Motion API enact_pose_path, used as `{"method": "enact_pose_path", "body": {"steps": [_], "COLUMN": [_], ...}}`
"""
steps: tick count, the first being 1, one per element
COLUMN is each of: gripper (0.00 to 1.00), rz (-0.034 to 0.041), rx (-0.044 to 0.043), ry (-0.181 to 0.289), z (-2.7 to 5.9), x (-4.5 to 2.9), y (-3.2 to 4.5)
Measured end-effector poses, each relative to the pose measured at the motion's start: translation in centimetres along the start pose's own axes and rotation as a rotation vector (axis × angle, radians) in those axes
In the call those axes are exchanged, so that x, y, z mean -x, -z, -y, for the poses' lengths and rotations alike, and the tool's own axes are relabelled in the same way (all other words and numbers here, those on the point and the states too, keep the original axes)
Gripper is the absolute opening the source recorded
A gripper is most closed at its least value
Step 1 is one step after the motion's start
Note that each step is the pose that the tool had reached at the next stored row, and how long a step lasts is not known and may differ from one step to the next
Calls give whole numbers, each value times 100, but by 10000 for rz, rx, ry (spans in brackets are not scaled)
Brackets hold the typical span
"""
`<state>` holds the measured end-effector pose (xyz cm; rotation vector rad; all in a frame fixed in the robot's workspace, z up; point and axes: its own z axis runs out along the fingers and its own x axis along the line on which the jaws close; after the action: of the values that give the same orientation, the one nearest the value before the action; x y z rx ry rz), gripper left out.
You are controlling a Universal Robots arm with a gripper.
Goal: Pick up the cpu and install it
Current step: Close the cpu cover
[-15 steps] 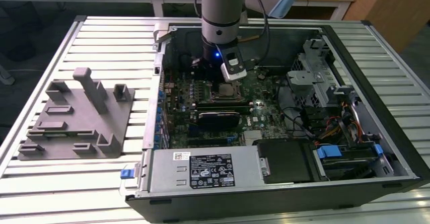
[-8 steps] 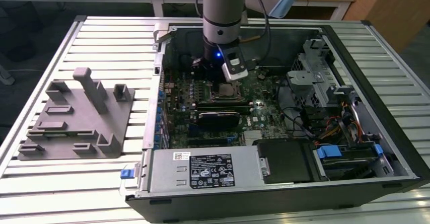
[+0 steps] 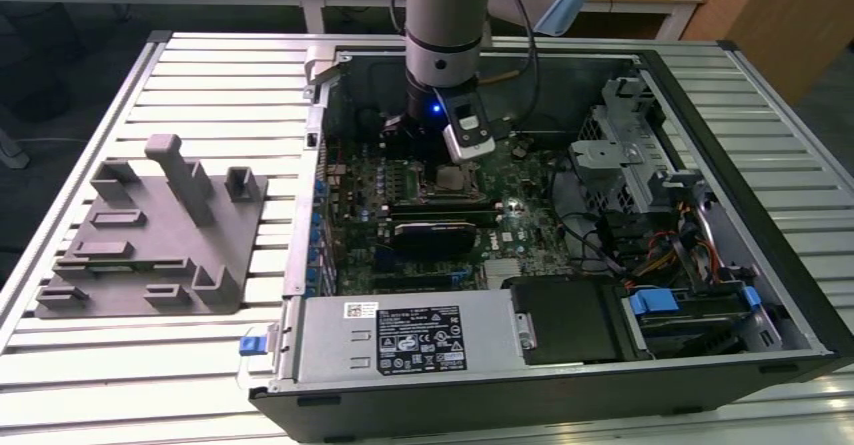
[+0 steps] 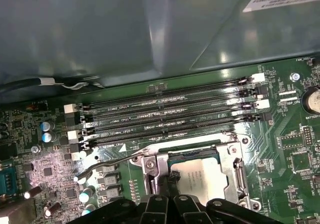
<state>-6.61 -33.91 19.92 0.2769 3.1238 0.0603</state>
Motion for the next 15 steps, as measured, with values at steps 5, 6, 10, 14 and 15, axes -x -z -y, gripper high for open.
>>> {"method": "enact_pose_path", "body": {"steps": [5, 6, 10, 14, 15], "gripper": [11, 11, 11, 11, 11], "rz": [0, 2, 9, 13, 14], "rx": [0, 1, 2, 3, 4], "ry": [1, 1, 1, 1, 1], "z": [-1, -2, -4, -8, -9], "x": [1, 1, 1, 1, 1], "y": [27, 37, 101, 200, 224]}}
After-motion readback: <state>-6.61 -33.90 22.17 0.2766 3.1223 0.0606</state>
